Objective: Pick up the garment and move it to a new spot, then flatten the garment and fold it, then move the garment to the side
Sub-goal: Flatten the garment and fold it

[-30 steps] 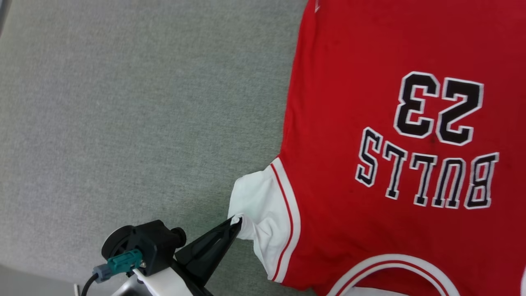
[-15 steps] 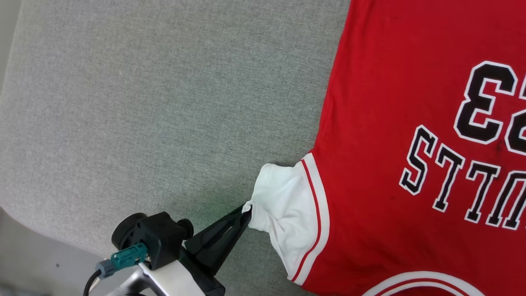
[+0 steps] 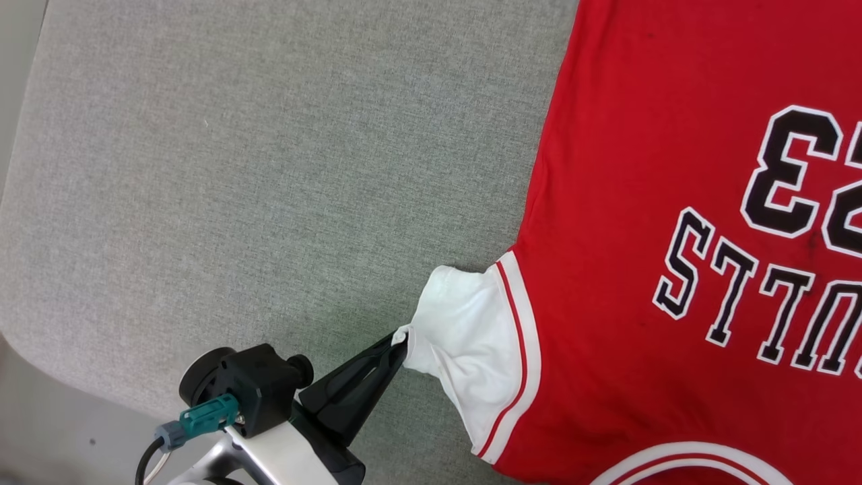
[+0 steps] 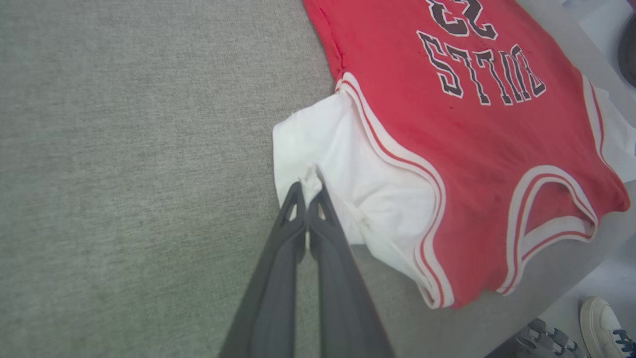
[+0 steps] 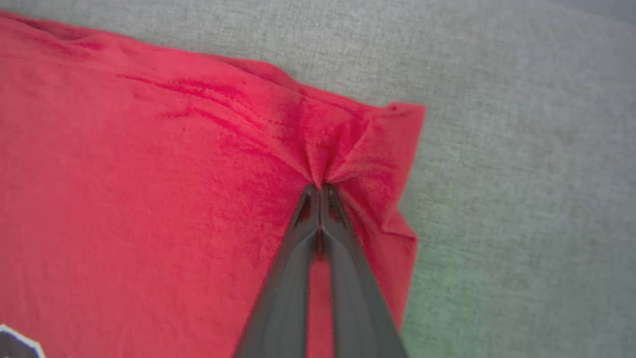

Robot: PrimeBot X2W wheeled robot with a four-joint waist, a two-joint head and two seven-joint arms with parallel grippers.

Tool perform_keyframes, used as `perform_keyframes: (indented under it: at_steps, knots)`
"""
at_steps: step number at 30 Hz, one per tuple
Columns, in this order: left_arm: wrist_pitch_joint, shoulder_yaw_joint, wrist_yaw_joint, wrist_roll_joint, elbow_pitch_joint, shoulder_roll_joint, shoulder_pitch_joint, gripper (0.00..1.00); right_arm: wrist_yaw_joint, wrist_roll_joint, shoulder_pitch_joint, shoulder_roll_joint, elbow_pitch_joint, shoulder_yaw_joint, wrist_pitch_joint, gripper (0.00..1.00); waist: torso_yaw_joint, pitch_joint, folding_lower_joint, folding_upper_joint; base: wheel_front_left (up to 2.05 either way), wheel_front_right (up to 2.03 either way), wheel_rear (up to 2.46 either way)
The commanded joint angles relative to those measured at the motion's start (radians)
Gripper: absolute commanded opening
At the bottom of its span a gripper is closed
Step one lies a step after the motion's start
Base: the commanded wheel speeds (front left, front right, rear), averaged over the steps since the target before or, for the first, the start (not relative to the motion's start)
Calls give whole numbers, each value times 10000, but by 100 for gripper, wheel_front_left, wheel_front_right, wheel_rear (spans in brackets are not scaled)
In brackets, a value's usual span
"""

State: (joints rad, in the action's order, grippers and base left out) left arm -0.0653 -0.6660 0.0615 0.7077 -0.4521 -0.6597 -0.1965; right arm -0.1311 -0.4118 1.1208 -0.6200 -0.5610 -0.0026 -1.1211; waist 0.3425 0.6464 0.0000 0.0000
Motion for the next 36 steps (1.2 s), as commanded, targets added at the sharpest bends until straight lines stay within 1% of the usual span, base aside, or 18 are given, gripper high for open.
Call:
perform_keyframes:
  at_steps: [1,9,18,25,29,32,36]
  knots:
    - [71,41,-11,0,36,-8,-143,0,8,-28,-651,-29,-300,159,-31,0,-95,-169,0,0,0,0,0]
    - [94,81,9,286,267,6,54,0,12,-315,-1731,-172,-547,431,654,0,-702,-1356,0,0,0,0,0]
    - [150,118,163,513,593,-115,466,0,11,-1220,-3493,-155,-126,887,1173,0,-1543,-2766,0,0,0,0,0]
    - [327,126,214,711,929,-101,805,0,11,-1993,-5225,-295,440,970,1522,0,-2071,-3632,0,0,0,0,0]
    - [438,103,242,804,1084,-91,994,0,11,-2384,-6312,-297,849,803,1789,0,-2318,-4067,0,0,0,0,0]
    - [494,113,270,874,1168,-87,1154,0,11,-2697,-7070,-231,1238,623,1782,0,-2493,-4320,0,0,0,0,0]
    - [674,203,366,989,1231,-80,1346,0,11,-2837,-8053,-245,1853,379,1562,0,-2737,-4550,0,0,0,0,0]
